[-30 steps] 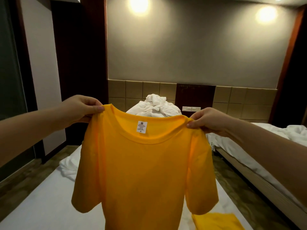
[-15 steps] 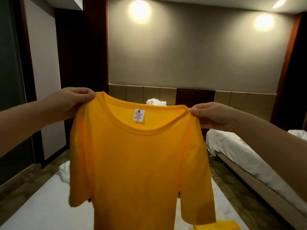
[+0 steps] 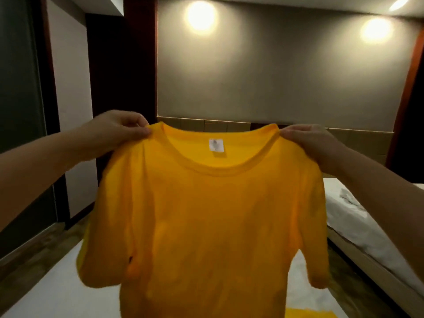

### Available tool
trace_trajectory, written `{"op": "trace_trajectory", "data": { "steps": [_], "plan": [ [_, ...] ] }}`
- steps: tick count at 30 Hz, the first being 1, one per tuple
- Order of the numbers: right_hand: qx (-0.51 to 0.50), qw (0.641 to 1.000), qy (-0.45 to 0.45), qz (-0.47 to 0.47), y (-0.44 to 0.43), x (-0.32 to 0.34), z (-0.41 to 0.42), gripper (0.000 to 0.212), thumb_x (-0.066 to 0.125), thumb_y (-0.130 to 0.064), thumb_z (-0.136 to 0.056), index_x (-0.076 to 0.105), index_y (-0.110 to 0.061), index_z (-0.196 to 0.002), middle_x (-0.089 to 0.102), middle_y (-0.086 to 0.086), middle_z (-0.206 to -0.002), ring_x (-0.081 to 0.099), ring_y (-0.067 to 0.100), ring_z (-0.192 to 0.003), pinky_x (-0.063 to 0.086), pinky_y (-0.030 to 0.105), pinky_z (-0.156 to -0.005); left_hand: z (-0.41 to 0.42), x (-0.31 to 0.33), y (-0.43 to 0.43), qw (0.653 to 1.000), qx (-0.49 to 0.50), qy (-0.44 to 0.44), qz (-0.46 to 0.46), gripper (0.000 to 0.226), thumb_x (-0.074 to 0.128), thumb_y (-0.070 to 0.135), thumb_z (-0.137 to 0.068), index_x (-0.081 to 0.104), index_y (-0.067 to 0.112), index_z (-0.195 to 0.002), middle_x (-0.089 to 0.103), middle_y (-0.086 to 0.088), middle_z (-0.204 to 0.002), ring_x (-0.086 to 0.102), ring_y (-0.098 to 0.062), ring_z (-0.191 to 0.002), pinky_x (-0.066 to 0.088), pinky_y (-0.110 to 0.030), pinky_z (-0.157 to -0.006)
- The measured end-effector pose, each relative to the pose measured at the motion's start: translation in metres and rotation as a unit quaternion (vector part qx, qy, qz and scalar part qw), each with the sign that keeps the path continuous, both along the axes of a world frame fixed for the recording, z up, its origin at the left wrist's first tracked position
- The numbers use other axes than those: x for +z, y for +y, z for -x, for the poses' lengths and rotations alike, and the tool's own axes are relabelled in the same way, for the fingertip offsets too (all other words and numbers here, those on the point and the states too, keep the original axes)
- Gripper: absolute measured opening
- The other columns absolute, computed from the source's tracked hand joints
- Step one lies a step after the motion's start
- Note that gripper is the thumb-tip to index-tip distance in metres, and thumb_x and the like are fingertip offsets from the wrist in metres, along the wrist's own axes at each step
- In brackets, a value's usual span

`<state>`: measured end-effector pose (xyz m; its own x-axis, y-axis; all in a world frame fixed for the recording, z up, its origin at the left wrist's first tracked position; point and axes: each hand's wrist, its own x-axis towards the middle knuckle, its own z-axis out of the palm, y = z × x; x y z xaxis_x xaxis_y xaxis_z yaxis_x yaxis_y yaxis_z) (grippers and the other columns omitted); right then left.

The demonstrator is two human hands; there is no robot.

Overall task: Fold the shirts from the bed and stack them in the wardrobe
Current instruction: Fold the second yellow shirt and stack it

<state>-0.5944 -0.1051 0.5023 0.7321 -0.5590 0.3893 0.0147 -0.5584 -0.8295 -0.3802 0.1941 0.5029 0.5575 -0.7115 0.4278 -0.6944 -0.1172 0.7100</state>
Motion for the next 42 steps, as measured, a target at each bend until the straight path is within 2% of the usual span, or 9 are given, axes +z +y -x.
{"op": "trace_trajectory", "data": {
  "steps": [3, 8, 10, 12, 14, 18, 29, 37, 42],
  "plan": [
    [-0.002, 0.998, 0.046, -0.039, 0.004, -0.019, -0.004, 0.025, 0.054, -0.031, -0.091, 0.059, -0.021, -0.114, 0.058, 0.007, -0.107, 0.057, 0.026, -0.092, 0.048, 0.038, -0.072, 0.002, -0.027, -0.004, 0.985, -0.069, 0.154, -0.026, 0.073, 0.086, 0.062, -0.022, 0.065, 0.019, -0.077, 0.063, 0.004, -0.070, 0.063, -0.009, -0.063, 0.051, -0.021, -0.052],
    [-0.070, 0.943, -0.009, -0.325, 0.019, -0.062, -0.020, 0.028, 0.057, -0.027, -0.092, 0.055, -0.007, -0.110, 0.061, 0.012, -0.085, 0.059, 0.027, -0.075, 0.047, 0.040, -0.061, 0.029, -0.069, -0.043, 0.910, 0.056, 0.403, 0.079, 0.022, 0.064, 0.024, -0.085, 0.058, 0.008, -0.098, 0.062, -0.015, -0.078, 0.056, -0.025, -0.072, 0.051, -0.033, -0.052],
    [-0.068, 0.907, -0.050, -0.413, 0.038, -0.084, -0.031, 0.022, 0.056, -0.026, -0.093, 0.061, -0.005, -0.094, 0.067, 0.011, -0.066, 0.063, 0.024, -0.064, 0.051, 0.035, -0.052, 0.049, -0.085, -0.057, 0.875, 0.087, 0.453, 0.145, 0.014, 0.058, 0.021, -0.090, 0.057, 0.009, -0.085, 0.059, -0.012, -0.068, 0.053, -0.022, -0.066, 0.049, -0.027, -0.044],
    [-0.041, 0.884, -0.095, -0.455, 0.061, -0.113, -0.042, 0.027, 0.059, -0.028, -0.090, 0.064, -0.006, -0.103, 0.071, 0.014, -0.079, 0.066, 0.027, -0.077, 0.055, 0.038, -0.063, 0.069, -0.111, -0.070, 0.873, 0.111, 0.426, 0.211, 0.014, 0.059, 0.023, -0.089, 0.058, 0.015, -0.078, 0.060, -0.009, -0.074, 0.057, -0.022, -0.069, 0.051, -0.030, -0.056],
    [-0.032, 0.895, -0.132, -0.425, 0.092, -0.146, -0.048, 0.022, 0.058, -0.028, -0.090, 0.068, -0.012, -0.101, 0.071, 0.015, -0.092, 0.066, 0.029, -0.090, 0.054, 0.044, -0.080, 0.089, -0.141, -0.079, 0.895, 0.113, 0.354, 0.248, 0.015, 0.059, 0.024, -0.090, 0.061, 0.017, -0.078, 0.064, -0.006, -0.076, 0.061, -0.021, -0.073, 0.054, -0.035, -0.072],
    [-0.061, 0.946, -0.160, -0.275, 0.159, -0.189, -0.050, 0.016, 0.054, -0.025, -0.093, 0.065, -0.020, -0.082, 0.070, 0.003, -0.078, 0.067, 0.020, -0.079, 0.056, 0.039, -0.074, 0.120, -0.182, -0.083, 0.931, 0.111, 0.259, 0.230, 0.017, 0.056, 0.025, -0.092, 0.061, 0.017, -0.078, 0.060, 0.002, -0.060, 0.055, -0.002, -0.056, 0.047, -0.019, -0.055],
    [-0.066, 0.975, -0.159, -0.143, 0.171, -0.207, -0.057, 0.016, 0.057, -0.016, -0.091, 0.064, -0.023, -0.078, 0.066, -0.011, -0.069, 0.058, 0.005, -0.062, 0.046, 0.021, -0.053, 0.115, -0.207, -0.076, 0.937, 0.134, 0.228, 0.228, 0.010, 0.055, 0.024, -0.091, 0.063, 0.023, -0.085, 0.067, 0.006, -0.081, 0.064, -0.011, -0.076, 0.056, -0.030, -0.068],
    [0.044, 0.976, -0.125, -0.175, 0.164, -0.205, -0.049, 0.042, 0.042, -0.003, -0.093, 0.067, -0.037, -0.087, 0.072, -0.013, -0.081, 0.069, 0.010, -0.082, 0.058, 0.035, -0.073, 0.110, -0.206, -0.075, 0.950, 0.105, 0.216, 0.198, 0.015, 0.062, 0.041, -0.079, 0.062, 0.031, -0.091, 0.068, 0.012, -0.080, 0.063, 0.000, -0.081, 0.052, -0.012, -0.062],
    [0.005, 0.988, -0.134, -0.077, 0.148, -0.206, -0.048, 0.010, 0.059, -0.031, -0.086, 0.065, -0.039, -0.085, 0.069, -0.007, -0.074, 0.065, 0.011, -0.071, 0.056, 0.033, -0.063, 0.105, -0.203, -0.069, 0.945, 0.074, 0.231, 0.217, 0.006, 0.060, 0.025, -0.086, 0.066, 0.025, -0.083, 0.069, 0.007, -0.078, 0.064, -0.002, -0.072, 0.050, -0.013, -0.060]
  ]
}}
